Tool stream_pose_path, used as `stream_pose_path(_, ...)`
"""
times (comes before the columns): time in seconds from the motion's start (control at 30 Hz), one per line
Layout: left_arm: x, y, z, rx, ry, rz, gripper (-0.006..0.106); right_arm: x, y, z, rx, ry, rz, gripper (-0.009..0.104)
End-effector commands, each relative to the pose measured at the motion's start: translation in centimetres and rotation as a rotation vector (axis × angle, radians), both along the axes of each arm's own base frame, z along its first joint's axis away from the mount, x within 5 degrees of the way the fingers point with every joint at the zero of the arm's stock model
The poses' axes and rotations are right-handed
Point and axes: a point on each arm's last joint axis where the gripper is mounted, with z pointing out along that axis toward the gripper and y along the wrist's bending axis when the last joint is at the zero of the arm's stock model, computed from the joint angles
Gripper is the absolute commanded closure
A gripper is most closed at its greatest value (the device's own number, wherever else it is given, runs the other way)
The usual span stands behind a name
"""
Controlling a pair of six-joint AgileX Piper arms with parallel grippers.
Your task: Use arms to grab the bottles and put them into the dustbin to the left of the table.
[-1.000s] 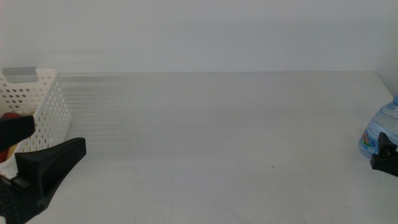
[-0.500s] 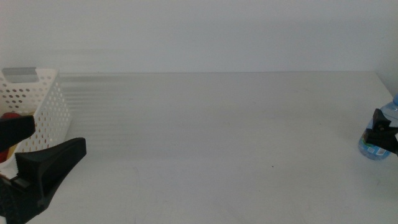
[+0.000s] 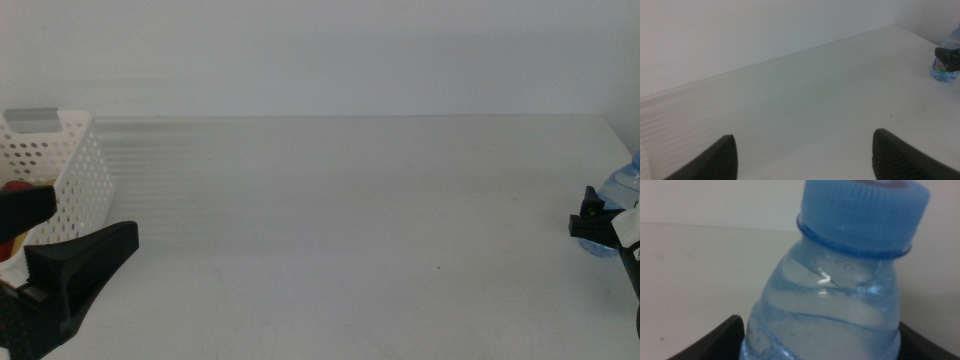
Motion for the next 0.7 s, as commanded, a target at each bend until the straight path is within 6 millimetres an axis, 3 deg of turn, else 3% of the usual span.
stream_pose_path(0.0,0.1,-0.1,1.6,-0.067,-0.076,0.004,0.016,0.5,-0.2,2.7,-0.048,-0.205,-0.002,0.034)
stream_pose_path(0.03,0.1,-0.1,1.6,-0.067,-0.076,0.004,0.016,0.6,-0.1,2.7,-0.041,-0.200,0.008,0.044)
stream_pose_path(0.13,0.1,-0.1,1.6,-0.067,-0.076,0.004,0.016,0.7,0.4,2.8,0.015,-0.216,0.059,0.088)
stream_pose_path(0.17,0.1,-0.1,1.6,-0.067,-0.076,0.004,0.016,0.7,0.6,2.9,0.038,-0.227,0.083,0.095)
stream_pose_path(0.27,0.1,-0.1,1.6,-0.067,-0.076,0.004,0.016,1.0,2.5,4.4,0.082,-0.282,0.249,0.095)
stream_pose_path(0.37,0.1,-0.1,1.6,-0.067,-0.076,0.004,0.016,1.9,5.2,7.2,0.115,-0.326,0.420,0.095)
stream_pose_path(0.53,0.1,-0.1,1.6,-0.067,-0.076,0.004,0.016,4.0,11.1,11.6,0.142,-0.280,0.671,0.095)
stream_pose_path(0.67,0.1,-0.1,1.6,-0.067,-0.076,0.004,0.016,4.9,16.4,13.9,0.148,-0.206,0.859,0.095)
